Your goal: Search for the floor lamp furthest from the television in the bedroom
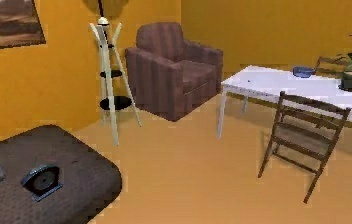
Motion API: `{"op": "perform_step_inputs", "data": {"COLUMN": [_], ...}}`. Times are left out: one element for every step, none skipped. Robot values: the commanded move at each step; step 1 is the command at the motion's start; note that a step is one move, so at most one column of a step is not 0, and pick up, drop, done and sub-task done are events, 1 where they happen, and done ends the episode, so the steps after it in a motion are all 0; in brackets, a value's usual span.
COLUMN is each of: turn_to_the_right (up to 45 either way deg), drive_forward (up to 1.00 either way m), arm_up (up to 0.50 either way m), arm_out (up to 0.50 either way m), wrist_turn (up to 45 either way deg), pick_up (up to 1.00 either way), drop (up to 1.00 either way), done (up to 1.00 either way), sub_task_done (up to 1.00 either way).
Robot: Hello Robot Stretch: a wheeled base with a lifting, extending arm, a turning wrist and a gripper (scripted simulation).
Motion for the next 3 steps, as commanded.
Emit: {"op": "perform_step_inputs", "data": {"turn_to_the_right": [-3.0,0.0,0.0], "drive_forward": [0.00,1.00,0.30], "arm_up": [0.00,0.00,0.00], "arm_out": [0.00,0.00,0.00], "wrist_turn": [0.0,0.0,0.0], "pick_up": [0.00,0.00,0.00], "drop": [0.00,0.00,0.00], "done": [0.00,0.00,0.00], "sub_task_done": [0.00,0.00,0.00]}}
